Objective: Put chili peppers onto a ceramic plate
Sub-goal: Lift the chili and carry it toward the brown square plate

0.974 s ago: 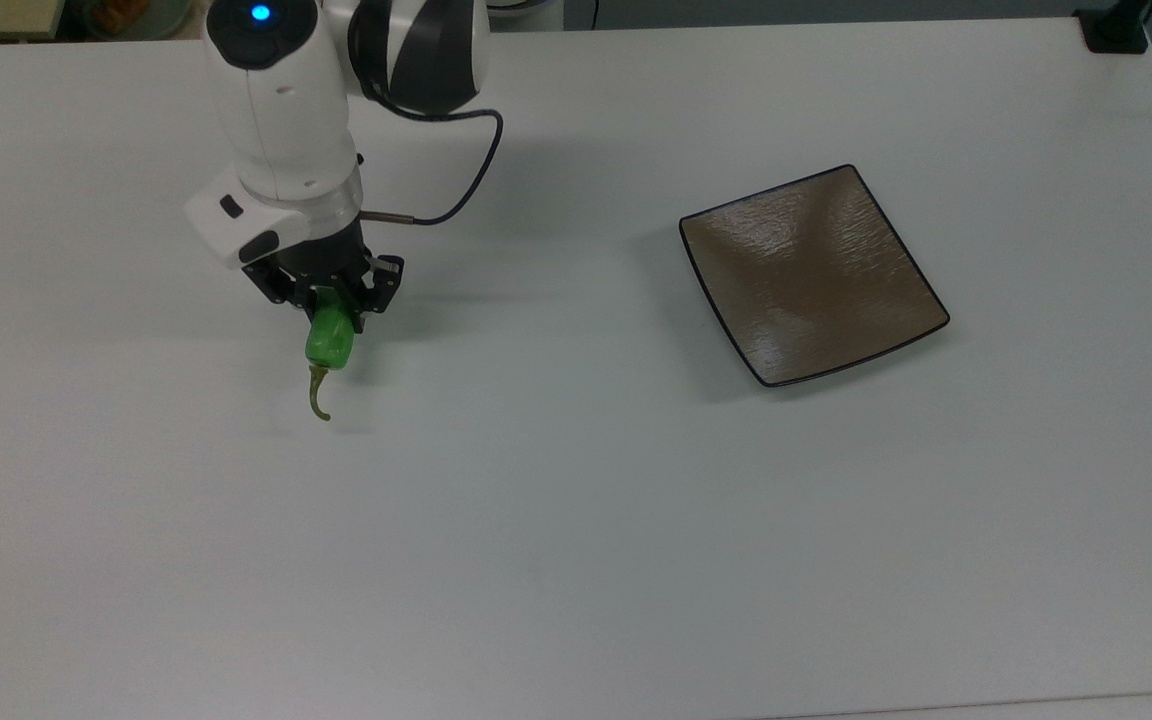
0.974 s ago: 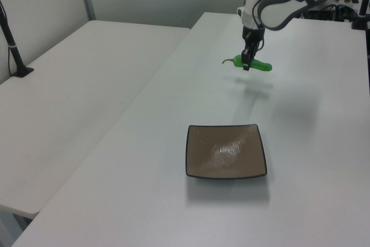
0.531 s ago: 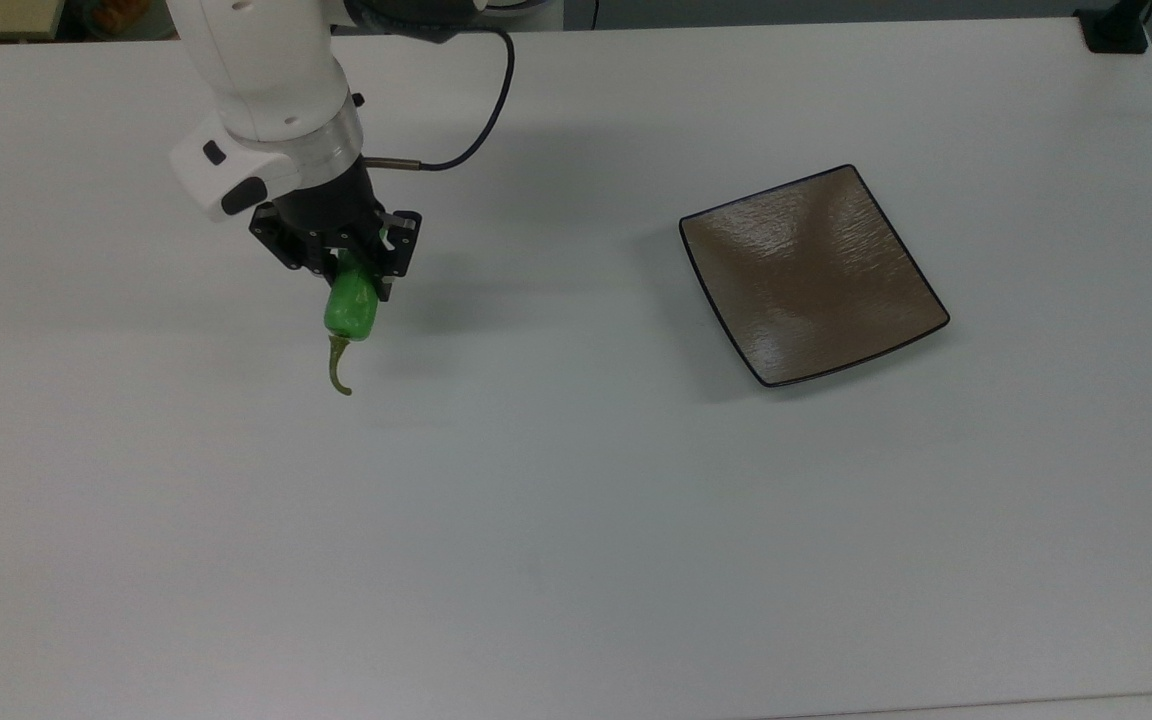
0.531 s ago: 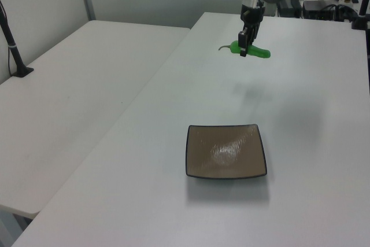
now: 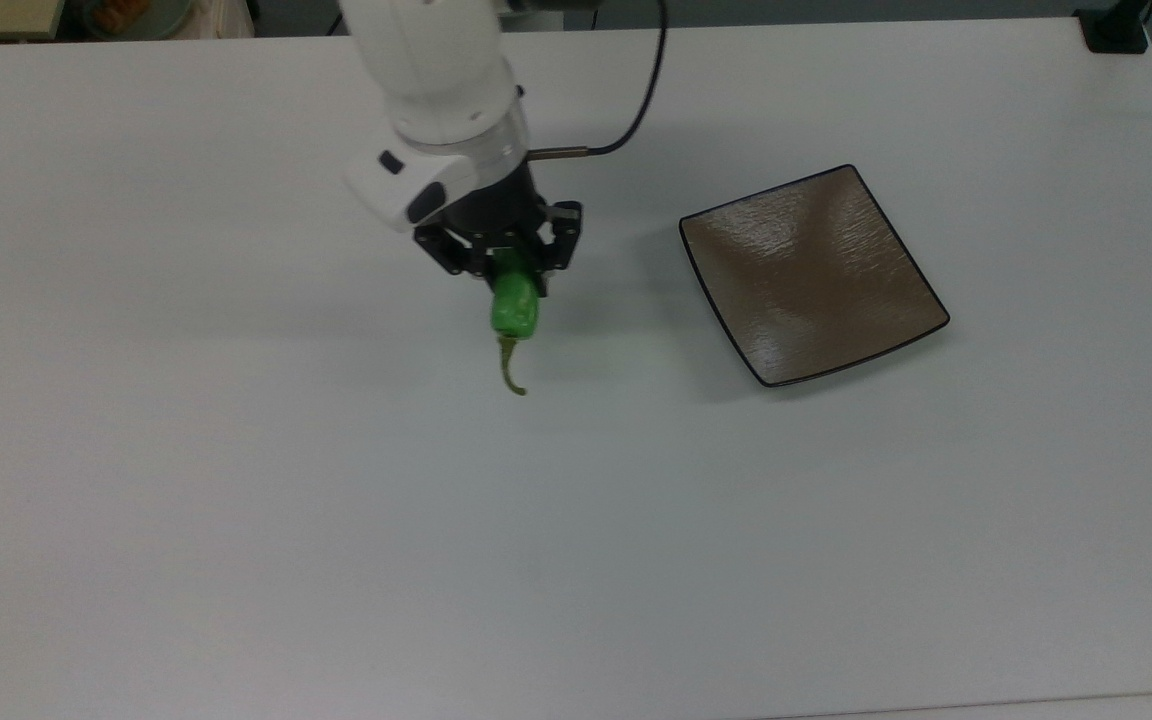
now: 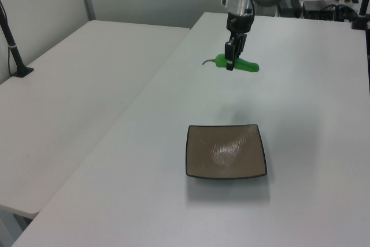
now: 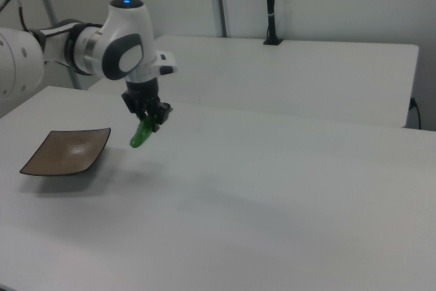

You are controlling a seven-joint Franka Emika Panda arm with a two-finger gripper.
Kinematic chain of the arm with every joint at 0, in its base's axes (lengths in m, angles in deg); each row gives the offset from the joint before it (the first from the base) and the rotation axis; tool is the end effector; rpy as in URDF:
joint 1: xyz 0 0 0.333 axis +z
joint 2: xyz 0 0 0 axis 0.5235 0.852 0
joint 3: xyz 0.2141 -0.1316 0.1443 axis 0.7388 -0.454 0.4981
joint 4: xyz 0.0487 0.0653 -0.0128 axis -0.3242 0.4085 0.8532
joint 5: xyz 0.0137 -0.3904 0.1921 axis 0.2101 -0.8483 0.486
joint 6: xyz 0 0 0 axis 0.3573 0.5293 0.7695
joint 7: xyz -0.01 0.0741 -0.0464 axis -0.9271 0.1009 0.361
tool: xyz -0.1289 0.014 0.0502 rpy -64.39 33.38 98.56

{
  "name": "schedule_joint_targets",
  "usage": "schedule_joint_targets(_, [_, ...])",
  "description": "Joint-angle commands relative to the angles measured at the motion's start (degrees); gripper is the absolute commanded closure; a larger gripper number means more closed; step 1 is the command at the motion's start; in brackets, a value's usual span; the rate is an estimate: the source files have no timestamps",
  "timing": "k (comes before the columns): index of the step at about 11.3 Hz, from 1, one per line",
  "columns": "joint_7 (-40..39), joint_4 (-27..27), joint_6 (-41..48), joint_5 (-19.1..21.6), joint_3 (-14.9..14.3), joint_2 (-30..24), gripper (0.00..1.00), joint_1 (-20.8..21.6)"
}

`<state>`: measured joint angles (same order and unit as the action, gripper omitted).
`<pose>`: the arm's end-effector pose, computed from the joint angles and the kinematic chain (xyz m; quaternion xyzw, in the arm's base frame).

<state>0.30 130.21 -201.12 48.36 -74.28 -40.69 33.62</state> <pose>0.6982 0.0977 0.3746 -0.9956 -0.0168 -0.0464 0.0799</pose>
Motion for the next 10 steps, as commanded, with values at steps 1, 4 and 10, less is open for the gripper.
schedule_joint_targets(1, [5.04,-0.02,0.95,-0.79,4.03,-1.69,0.80,1.55])
schedule_joint_targets(4, [8.65,0.15,0.52,-1.32,4.66,-1.08,0.79,6.20])
schedule_joint_targets(10, [16.73,1.38,-6.94,-6.58,8.61,0.94,0.75,10.68])
